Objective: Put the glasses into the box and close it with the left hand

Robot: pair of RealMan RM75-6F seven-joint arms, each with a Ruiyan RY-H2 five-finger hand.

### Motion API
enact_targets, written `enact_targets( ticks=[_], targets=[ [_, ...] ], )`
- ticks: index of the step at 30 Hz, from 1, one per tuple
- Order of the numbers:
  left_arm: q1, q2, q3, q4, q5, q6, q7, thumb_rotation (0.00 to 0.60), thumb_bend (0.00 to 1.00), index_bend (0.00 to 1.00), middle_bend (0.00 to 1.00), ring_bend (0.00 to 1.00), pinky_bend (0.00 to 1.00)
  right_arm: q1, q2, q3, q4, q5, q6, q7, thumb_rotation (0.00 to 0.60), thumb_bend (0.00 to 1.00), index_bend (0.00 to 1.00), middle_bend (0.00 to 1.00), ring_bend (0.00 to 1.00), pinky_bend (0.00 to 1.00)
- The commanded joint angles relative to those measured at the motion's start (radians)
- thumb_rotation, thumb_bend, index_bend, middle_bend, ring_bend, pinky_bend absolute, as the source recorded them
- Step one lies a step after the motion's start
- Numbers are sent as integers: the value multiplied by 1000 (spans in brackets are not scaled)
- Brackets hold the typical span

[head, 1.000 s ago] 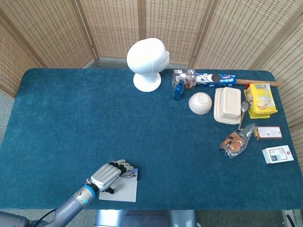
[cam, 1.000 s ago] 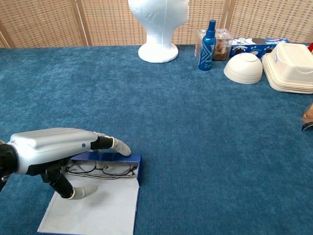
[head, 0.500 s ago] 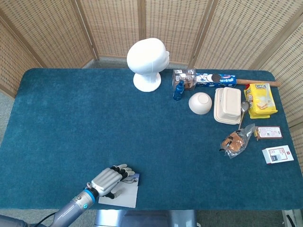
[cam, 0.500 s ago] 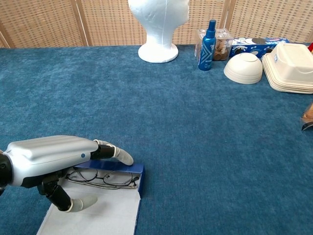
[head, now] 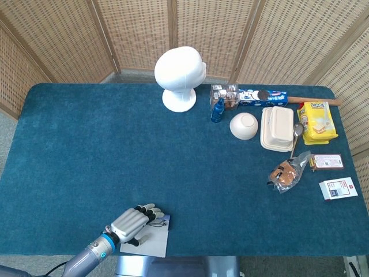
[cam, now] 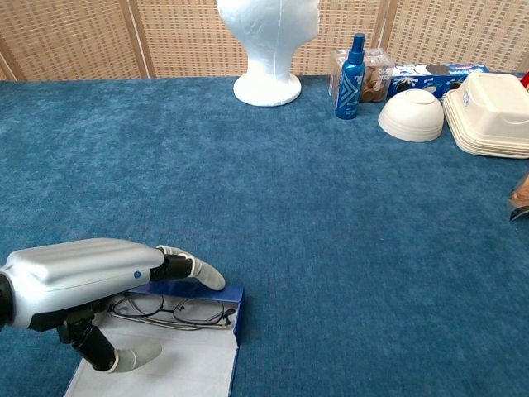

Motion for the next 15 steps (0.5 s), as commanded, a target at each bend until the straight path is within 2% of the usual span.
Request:
enact_targets(
  ticks=[1,15],
  targets=[
    [2,1,2,-1,-2,-3,-1,600,385,141,152,63,166,0,0,-1,0,-1,0,-2,579,391,41,165,126,284],
    [18,4,17,-10,1,-5,9,600,385,141,151,63,166,-2,1,-3,-1,-4,4,-3,583,390,41,165,127,284]
  ],
)
